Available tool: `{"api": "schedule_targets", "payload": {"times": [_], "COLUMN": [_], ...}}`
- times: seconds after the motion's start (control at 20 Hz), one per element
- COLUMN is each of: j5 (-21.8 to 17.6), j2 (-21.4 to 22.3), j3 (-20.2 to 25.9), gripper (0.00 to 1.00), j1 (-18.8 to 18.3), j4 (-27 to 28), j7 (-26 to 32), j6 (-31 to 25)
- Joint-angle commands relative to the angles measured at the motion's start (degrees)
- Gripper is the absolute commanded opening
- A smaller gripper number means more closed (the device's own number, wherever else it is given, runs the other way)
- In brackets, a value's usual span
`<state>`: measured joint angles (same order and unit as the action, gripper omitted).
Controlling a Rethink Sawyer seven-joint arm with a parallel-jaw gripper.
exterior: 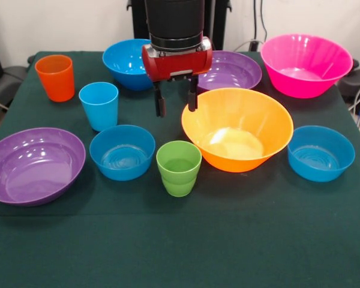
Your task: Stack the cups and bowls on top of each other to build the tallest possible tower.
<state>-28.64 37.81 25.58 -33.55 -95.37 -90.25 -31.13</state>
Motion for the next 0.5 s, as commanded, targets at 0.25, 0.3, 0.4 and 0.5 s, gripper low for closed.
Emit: {"api": "schedule_targets", "payload": {"times": [0.25, 0.3, 0.4, 0.5], "j5": [-4.73, -4.68, -4.14, -3.35], "j2": [-2.78, -2.18, -0.32, 1.80], "j3": [2.56, 2.69, 2.97, 3.27], "gripper": [1.00, 1.00, 1.00, 1.00], "j1": [-0.44, -0.69, -1.02, -1.11], "j4": [1.81, 0.97, -0.93, -2.47], "j7": [10.76, 10.85, 10.82, 10.88], "j6": [-6.56, -6.40, -6.76, -7.90]}}
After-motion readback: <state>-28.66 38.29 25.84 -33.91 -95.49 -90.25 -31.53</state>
